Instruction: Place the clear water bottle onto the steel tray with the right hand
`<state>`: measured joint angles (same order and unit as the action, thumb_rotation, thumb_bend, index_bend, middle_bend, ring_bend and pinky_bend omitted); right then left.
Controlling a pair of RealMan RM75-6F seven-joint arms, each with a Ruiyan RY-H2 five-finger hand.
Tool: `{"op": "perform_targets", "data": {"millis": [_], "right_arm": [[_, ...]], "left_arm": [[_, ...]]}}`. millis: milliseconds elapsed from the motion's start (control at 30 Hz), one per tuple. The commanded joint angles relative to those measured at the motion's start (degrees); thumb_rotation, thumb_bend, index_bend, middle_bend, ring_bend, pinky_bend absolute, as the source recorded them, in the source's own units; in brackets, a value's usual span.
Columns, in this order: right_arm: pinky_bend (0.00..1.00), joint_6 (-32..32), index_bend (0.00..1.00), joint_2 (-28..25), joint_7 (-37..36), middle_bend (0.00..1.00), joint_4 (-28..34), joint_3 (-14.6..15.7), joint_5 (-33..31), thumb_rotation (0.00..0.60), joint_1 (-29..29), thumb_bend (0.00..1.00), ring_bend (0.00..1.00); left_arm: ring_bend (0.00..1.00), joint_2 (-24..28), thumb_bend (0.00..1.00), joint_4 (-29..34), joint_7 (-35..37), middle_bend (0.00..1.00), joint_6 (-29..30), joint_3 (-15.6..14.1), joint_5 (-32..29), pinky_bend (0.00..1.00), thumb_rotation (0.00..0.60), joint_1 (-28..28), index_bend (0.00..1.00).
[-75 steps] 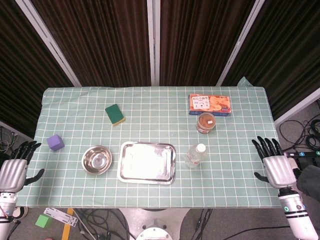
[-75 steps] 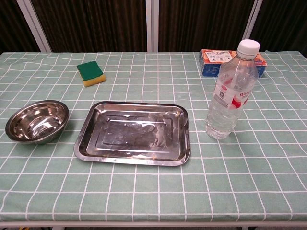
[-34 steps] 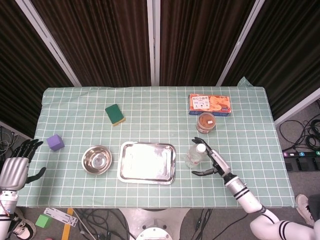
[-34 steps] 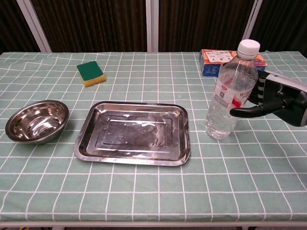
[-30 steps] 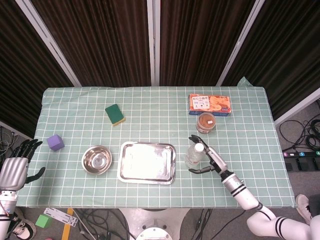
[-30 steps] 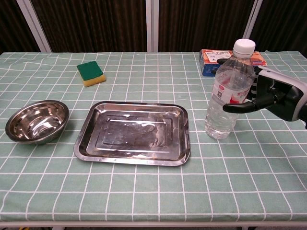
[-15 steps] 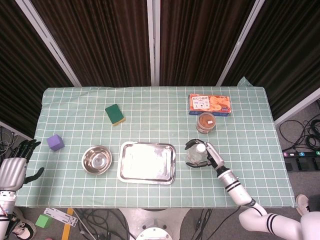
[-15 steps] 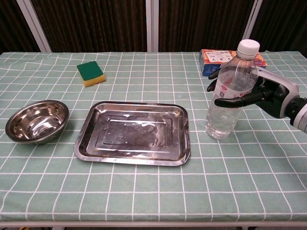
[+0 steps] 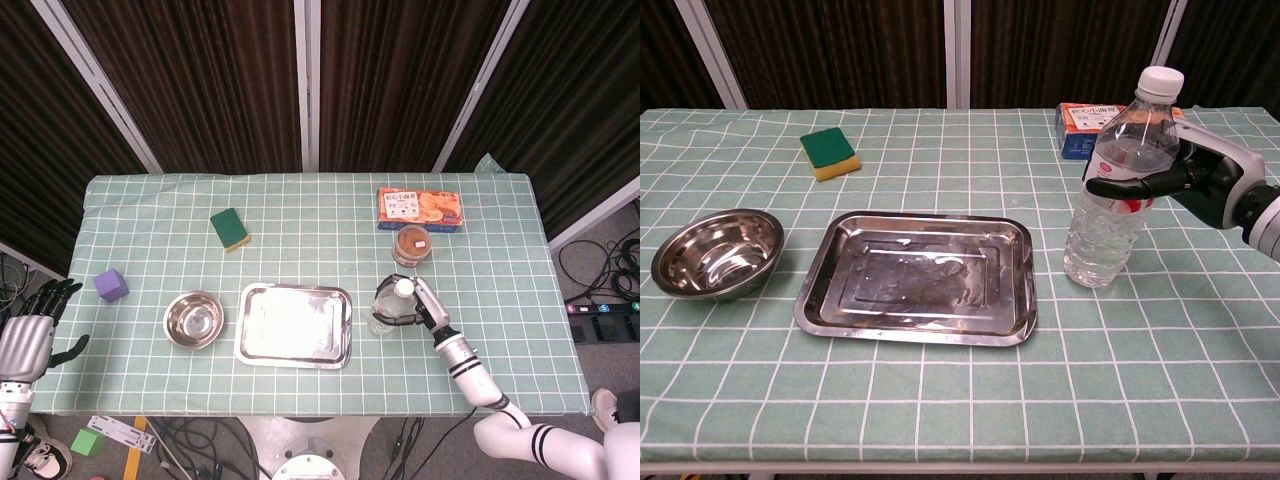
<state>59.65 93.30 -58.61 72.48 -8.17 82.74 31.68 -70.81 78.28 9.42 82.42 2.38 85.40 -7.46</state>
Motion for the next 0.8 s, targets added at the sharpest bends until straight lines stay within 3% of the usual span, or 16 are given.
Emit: {"op": "perform_targets", "data": {"millis": [33, 433, 533, 667, 800], "right_arm": [[0.41, 0.31, 0.68, -0.6, 0.97, 0.54, 1.23, -0.69, -0.26, 0.6, 0.16, 0.14, 0.36], [0.44, 2.94, 0.7, -6.97, 12.14, 0.56, 15.86, -8.29, -0.94, 0.6, 3.68, 0.18, 0.38], [0.44, 2.41, 0.7, -6.68, 14.63, 0.57, 15.32, -7.08, -2.91, 0.6, 2.9, 0.19, 0.39], [0.45, -3.38, 0.7, -4.35, 12.99, 0.57, 10.02, -4.53, -7.83, 0.6, 2.49, 0.2, 0.39], [0.45, -1.18, 0.7, -3.35, 12.88, 0.57, 9.65, -5.48, -4.64, 0.6, 3.28, 0.21, 0.39]], "left_arm": [[0.11, 0.09, 0.28, 0.1, -0.02, 0.21, 0.05, -0.04, 0.03, 0.19, 0.6, 0.05, 0.19], [0.11, 0.12, 0.28, 1.15, -0.74, 0.21, 0.05, 0.16, 0.17, 0.19, 0.6, -0.25, 0.19], [0.11, 0.08, 0.28, 1.29, -0.75, 0.21, 0.07, 0.17, 0.01, 0.19, 0.6, -0.18, 0.19], [0.11, 0.19, 0.28, 1.27, -0.62, 0.21, 0.19, 0.04, -0.06, 0.19, 0.6, 0.05, 0.18], [0.11, 0.48, 0.28, 1.33, -0.72, 0.21, 0.16, -0.03, -0.02, 0.19, 0.6, 0.1, 0.19]]}}
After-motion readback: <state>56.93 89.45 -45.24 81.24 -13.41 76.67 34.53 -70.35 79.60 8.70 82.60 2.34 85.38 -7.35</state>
